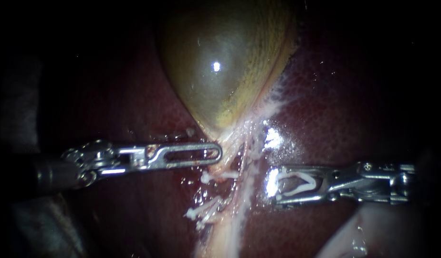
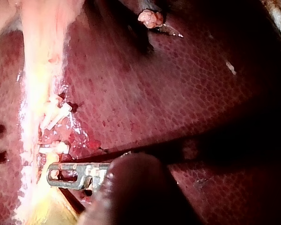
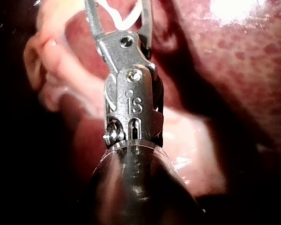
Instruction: Clipping first clip right tube
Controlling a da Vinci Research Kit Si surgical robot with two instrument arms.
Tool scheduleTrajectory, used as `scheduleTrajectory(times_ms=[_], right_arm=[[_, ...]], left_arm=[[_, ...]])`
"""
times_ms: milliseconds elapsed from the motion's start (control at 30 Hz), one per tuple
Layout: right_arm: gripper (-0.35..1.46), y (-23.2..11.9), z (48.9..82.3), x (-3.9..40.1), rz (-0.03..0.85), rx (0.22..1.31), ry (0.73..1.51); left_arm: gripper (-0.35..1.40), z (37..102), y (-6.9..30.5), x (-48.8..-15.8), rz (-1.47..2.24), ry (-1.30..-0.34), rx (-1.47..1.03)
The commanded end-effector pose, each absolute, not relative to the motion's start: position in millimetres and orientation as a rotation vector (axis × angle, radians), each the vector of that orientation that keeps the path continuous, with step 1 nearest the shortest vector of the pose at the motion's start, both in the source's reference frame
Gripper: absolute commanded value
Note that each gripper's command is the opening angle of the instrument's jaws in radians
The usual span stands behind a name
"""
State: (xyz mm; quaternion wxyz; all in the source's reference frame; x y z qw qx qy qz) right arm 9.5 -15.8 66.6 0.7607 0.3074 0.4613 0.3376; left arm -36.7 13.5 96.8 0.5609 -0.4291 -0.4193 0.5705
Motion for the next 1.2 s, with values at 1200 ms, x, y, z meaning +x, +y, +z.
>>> scheduleTrajectory(times_ms=[1200], right_arm=[[0.55, -18.3, 68.6, 15.9, 0.917, 0.877, 0.921]], left_arm=[[-0.35, 88.2, 14.5, -30.6, 1.346, -1.039, -0.986]])
